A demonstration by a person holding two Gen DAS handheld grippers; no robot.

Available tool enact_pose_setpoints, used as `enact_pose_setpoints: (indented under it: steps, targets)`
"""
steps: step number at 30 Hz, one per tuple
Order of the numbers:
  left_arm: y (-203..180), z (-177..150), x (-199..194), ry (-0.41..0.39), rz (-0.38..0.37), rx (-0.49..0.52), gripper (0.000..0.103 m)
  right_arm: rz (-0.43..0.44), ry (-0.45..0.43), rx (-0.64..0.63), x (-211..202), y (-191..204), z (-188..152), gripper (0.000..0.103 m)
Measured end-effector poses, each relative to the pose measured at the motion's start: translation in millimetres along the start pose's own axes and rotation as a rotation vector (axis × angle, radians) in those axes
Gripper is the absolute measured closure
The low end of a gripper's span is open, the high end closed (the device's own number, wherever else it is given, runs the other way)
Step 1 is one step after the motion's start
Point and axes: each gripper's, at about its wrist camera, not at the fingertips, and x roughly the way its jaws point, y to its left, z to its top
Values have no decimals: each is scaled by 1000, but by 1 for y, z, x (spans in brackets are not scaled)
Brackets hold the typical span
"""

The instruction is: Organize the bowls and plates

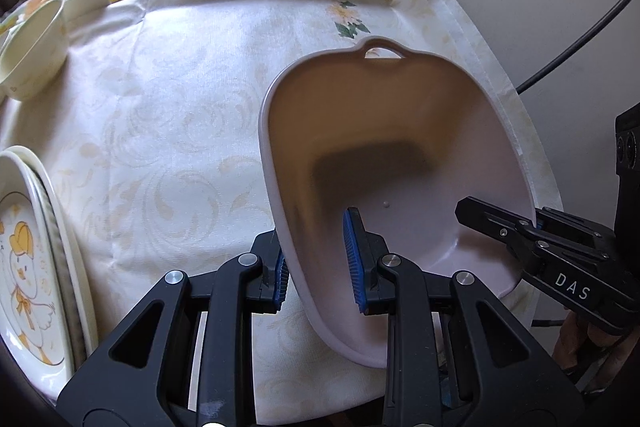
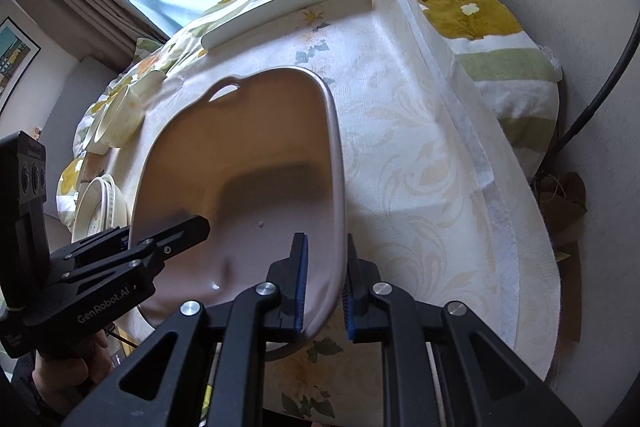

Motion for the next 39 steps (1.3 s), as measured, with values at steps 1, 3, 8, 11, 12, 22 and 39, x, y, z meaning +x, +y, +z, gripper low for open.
enact_pose_setpoints:
  steps: [1,3,8,11,12,22,39]
  targets:
    - [-2,0,1,6,7,5,81,7,3,7,1,-2,0,89]
    - [-4,0,5,24,14,14,81,19,6,26,2,-4,1,89]
    - [-8,-2,10,45,46,32,80,65,-6,99,1,-12,0,51]
    - [-9,-2,11,50,60,45,79,87,-25,144,-1,-18,0,48]
    - [-10,-1,11,51,62,47,76,90,-33,156,-2,-19,0,48]
    - [-13,-2,2,20,72,54,22,115,-55,187,-15,-19,-1,48]
    - [12,-5,-187,-315,279,-18,0,171,-210,-70,-122,66,35,16]
